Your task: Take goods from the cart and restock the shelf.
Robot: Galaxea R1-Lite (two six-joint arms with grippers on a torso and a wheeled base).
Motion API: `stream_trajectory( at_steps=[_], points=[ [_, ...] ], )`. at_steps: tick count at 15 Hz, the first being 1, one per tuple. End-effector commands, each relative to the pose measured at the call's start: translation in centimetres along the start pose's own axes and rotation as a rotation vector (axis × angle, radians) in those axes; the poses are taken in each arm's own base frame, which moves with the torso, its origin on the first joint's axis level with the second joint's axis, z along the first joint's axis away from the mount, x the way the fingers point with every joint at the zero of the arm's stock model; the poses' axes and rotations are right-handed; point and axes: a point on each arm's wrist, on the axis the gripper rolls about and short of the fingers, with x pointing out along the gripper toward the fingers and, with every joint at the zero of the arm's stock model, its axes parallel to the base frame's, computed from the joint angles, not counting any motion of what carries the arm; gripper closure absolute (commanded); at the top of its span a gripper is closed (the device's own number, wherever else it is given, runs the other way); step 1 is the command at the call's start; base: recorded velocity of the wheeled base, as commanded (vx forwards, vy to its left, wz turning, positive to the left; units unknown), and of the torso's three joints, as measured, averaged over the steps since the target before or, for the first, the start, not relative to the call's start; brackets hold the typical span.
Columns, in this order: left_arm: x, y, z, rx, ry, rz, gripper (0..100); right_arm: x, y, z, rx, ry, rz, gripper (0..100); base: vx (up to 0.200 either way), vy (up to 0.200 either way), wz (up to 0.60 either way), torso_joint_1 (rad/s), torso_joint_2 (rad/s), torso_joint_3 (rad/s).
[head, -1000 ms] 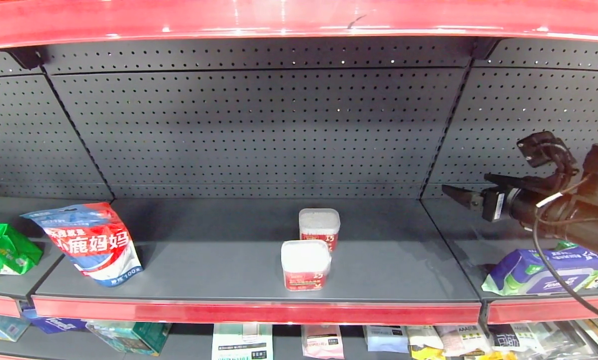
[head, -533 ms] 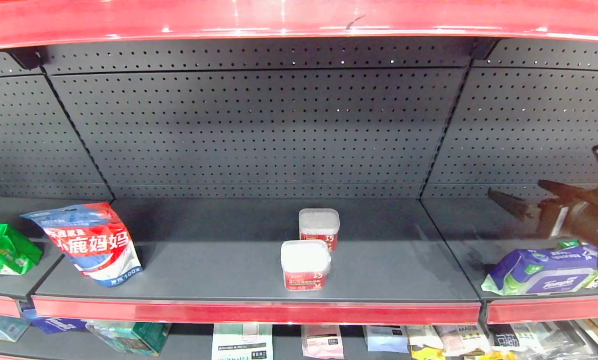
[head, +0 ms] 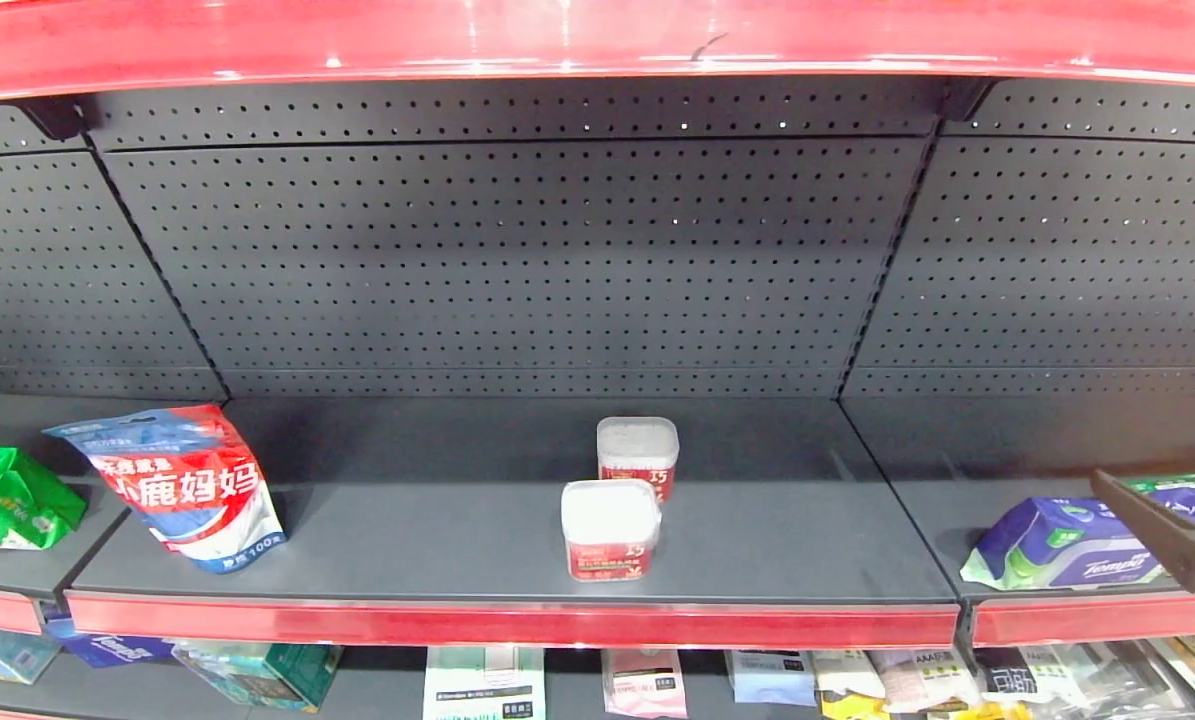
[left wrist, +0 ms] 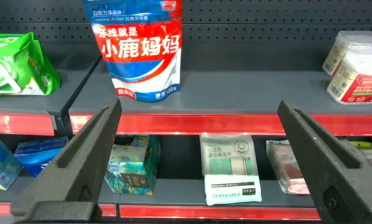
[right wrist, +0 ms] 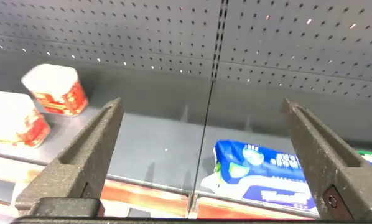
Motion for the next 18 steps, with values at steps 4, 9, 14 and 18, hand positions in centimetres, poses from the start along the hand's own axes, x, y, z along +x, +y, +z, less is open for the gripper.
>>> stream_trajectory(
  at_steps=[4, 9, 14, 18],
  points=[
    [0.0, 0.0, 0.0, 0.000, 0.000, 0.000, 0, -4.2, 1.1, -0.6, -0.036, -0.122, -0.007, 0, 0.000, 0.000, 0.00, 0.000, 0.00, 0.000],
    [0.0, 0.0, 0.0, 0.000, 0.000, 0.000, 0, -7.6, 2.0, -2.0, -0.037, -0.129, -0.021, 0, 0.000, 0.000, 0.00, 0.000, 0.00, 0.000],
    [0.0, 0.0, 0.0, 0.000, 0.000, 0.000, 0, -10.6, 3.1, -6.6, -0.026, -0.092, -0.032, 0, 0.000, 0.000, 0.00, 0.000, 0.00, 0.000],
    [0.0, 0.0, 0.0, 0.000, 0.000, 0.000, 0, -11.2, 3.2, -8.5, 0.020, 0.023, -0.135, 0, 0.000, 0.000, 0.00, 0.000, 0.00, 0.000]
  ],
)
